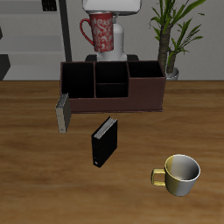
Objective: Place the red mug into the back desk caddy's right compartment
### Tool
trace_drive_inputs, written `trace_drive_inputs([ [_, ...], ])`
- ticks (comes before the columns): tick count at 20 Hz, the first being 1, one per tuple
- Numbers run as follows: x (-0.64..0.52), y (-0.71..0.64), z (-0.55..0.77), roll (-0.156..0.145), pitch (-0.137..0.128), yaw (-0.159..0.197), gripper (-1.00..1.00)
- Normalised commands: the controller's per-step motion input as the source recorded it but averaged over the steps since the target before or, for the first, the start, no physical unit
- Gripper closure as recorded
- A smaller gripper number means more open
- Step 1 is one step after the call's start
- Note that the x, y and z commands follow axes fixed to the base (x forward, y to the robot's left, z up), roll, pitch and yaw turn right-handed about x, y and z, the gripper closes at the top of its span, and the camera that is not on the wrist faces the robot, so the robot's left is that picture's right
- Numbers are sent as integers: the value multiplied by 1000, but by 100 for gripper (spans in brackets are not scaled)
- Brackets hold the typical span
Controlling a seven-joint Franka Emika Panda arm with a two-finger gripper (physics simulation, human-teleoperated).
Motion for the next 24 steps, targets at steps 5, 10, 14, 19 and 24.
trace_drive_inputs([
  [5, -317, 225, 60, 9, -18, 45, 100],
  [10, -134, 232, 1, 5, -9, 28, 100],
  [14, 40, 265, -88, 8, 37, 1, 100],
  [19, 50, 241, -38, 0, 23, -40, 100],
  [24, 146, 113, 25, -18, 11, -30, 100],
])
